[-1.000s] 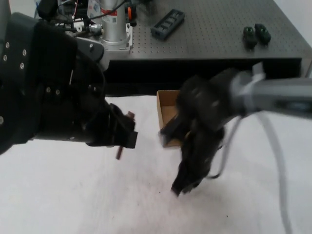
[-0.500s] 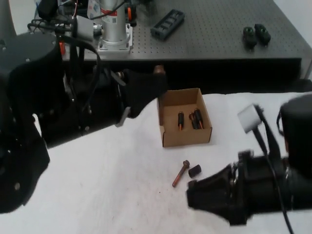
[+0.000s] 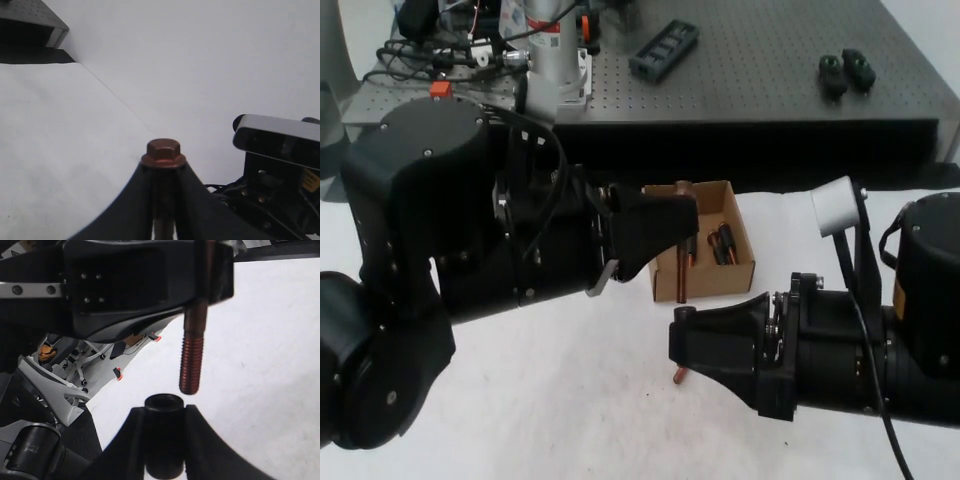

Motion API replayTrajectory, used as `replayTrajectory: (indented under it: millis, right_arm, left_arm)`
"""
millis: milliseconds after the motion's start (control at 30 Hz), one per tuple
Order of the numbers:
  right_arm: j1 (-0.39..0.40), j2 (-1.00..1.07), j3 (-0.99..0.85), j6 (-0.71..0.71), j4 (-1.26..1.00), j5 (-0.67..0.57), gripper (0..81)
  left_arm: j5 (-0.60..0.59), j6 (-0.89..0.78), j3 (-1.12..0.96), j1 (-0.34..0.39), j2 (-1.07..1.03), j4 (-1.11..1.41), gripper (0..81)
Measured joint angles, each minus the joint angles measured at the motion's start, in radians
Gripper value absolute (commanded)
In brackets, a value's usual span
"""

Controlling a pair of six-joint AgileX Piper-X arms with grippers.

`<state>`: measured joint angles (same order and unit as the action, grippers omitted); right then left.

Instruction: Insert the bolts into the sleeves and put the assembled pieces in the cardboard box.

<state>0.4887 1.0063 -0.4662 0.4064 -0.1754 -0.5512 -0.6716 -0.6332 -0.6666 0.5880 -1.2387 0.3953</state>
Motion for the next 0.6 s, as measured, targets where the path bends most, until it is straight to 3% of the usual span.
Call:
replayTrajectory:
  millis: [367, 600]
  right_arm:
    - [0.000, 0.000, 0.000, 0.016, 0.029, 0.006, 2.4]
    - [0.000, 0.000, 0.000, 0.018, -0.047, 0.080, 2.4]
  left_arm:
    - [0.000, -0.008, 0.000, 0.000, 0.000, 0.058, 0.7]
    - [0.000, -0.008, 0.000, 0.000, 0.000, 0.063, 0.7]
